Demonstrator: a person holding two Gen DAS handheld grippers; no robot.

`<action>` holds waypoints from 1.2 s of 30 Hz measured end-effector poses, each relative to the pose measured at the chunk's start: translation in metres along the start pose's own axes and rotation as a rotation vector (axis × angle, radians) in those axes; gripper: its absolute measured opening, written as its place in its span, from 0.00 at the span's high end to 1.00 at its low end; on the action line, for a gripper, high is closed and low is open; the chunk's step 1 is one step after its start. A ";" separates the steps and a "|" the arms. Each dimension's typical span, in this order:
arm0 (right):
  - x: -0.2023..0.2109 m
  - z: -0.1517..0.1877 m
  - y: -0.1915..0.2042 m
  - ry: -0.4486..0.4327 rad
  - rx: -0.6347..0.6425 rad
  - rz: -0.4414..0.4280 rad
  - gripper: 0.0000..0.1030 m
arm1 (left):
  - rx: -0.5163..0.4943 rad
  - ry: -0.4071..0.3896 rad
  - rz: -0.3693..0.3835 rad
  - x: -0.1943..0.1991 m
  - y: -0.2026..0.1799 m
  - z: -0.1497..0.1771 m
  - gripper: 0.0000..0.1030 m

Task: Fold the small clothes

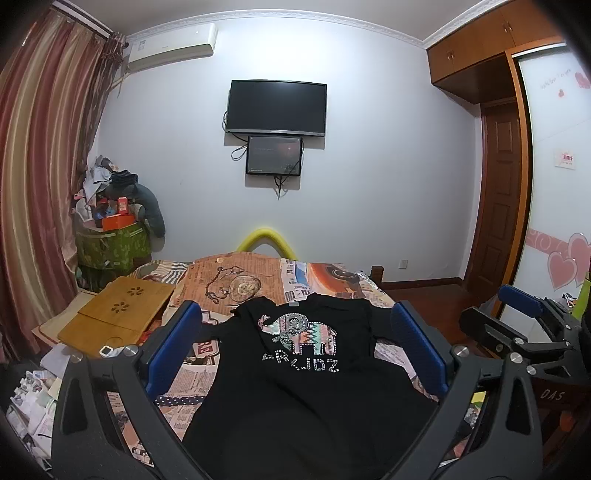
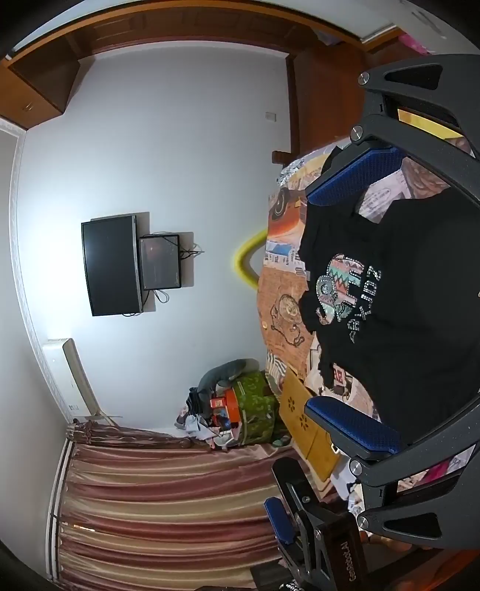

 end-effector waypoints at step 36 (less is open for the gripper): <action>0.000 -0.002 -0.003 -0.002 0.002 0.000 0.00 | -0.008 0.002 -0.016 -0.004 0.000 -0.003 0.00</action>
Point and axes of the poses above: each gripper's, at about its wrist camera, not at the fingertips, and x roughly against the way its jaws point, y to its left, z to its underside, the point moved 9 cm from there along -x, roughly the way its jaws point, and after that the axes turned 2 degrees about -z, right-handed, at the moved point
